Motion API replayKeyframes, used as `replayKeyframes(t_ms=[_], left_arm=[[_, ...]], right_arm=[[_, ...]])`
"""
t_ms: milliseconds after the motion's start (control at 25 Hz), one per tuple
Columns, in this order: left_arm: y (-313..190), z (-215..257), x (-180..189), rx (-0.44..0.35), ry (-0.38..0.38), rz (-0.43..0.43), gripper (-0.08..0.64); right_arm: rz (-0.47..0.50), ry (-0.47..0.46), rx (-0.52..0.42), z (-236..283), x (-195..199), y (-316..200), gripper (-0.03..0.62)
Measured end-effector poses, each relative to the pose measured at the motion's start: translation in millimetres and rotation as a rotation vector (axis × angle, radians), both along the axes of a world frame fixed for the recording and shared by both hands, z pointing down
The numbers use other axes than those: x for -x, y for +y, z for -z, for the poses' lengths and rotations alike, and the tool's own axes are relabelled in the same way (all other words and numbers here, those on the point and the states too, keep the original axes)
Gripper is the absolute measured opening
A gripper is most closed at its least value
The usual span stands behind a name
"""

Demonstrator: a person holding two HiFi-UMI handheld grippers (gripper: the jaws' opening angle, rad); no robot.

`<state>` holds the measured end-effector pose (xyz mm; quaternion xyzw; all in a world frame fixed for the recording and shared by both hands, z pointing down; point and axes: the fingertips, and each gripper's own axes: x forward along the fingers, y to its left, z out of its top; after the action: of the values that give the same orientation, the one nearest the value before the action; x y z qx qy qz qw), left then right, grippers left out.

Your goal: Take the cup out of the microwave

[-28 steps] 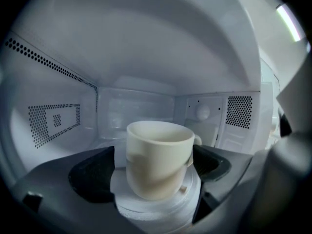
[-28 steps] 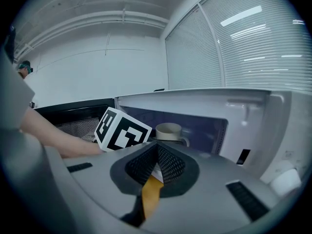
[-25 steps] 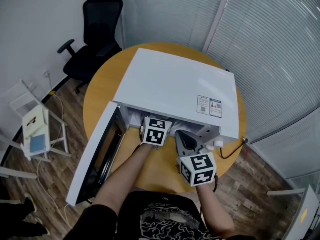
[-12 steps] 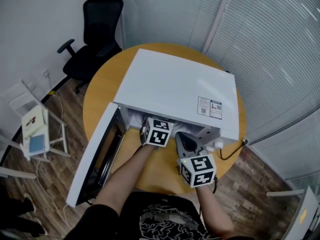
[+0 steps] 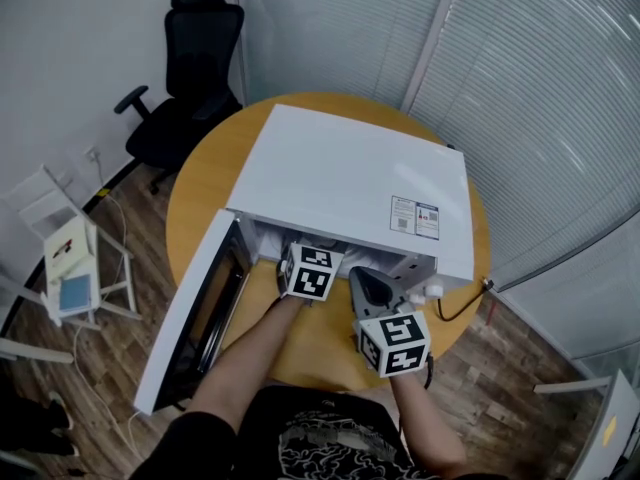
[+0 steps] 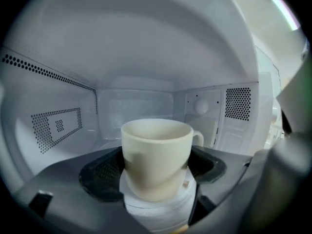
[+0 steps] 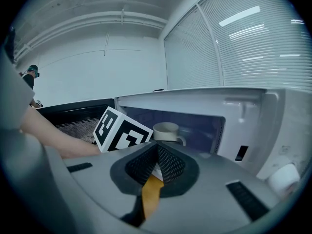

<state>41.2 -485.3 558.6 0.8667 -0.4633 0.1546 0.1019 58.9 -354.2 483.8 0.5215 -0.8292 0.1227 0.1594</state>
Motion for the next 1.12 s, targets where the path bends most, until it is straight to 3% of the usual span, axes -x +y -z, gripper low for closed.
replayKeyframes(t_ms=[1120], left_arm=[[69.0,30.2,17.6,-0.028,0.046,0.047,0.416]], right_arm=[[0.059,-0.045,-0.020,13.7,4.7,35.5,0.015]])
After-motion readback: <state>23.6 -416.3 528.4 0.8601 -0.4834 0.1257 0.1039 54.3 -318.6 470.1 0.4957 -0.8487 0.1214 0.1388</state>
